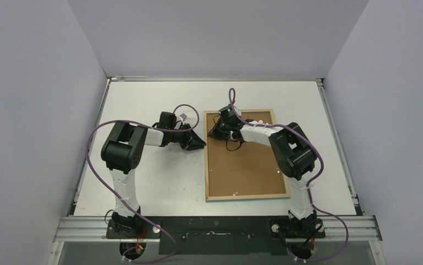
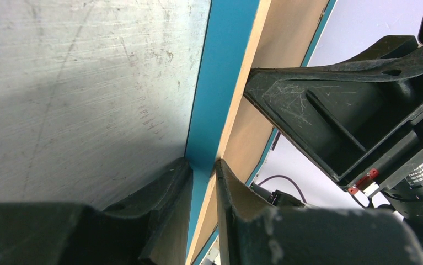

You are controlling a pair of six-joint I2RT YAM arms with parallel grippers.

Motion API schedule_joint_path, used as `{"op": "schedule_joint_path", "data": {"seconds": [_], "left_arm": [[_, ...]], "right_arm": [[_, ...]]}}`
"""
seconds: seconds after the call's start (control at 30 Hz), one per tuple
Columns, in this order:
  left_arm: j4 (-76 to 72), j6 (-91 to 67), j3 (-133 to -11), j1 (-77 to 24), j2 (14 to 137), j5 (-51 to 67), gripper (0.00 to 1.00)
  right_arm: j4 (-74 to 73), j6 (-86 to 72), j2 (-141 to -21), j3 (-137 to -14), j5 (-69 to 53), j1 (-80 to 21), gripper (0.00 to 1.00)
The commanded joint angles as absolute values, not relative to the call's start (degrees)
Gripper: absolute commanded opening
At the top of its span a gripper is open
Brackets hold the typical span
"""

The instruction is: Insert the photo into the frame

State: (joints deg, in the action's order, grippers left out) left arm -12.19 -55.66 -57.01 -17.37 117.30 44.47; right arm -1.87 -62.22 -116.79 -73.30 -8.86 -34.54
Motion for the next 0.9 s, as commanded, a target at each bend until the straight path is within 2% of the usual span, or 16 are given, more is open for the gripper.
{"op": "schedule_joint_path", "data": {"seconds": [0.0, 0.17, 0.4, 0.73, 0.87], "left_arm": [[-6.2, -51.8, -57.1, -17.3, 120.7, 39.6, 0.20], [-6.7, -51.9, -57.0, -17.3, 120.9, 39.7, 0.20], [-6.9, -52.0, -56.7, -17.4, 120.9, 39.8, 0.20], [-6.7, -52.1, -57.0, -17.4, 120.7, 39.7, 0.20], [-6.4, -51.8, -57.4, -17.3, 120.6, 39.7, 0.20]], "right_arm": [[-8.5, -62.8, -118.3, -78.2, -5.9, -35.5, 0.00], [-24.4, -61.0, -123.5, -86.5, -2.7, -37.3, 0.00], [-31.8, -65.8, -127.5, -87.6, -0.2, -38.3, 0.00], [-34.6, -63.7, -128.6, -91.0, 4.0, -38.4, 0.00], [-28.4, -60.8, -123.8, -88.6, 2.0, -38.0, 0.00]]}}
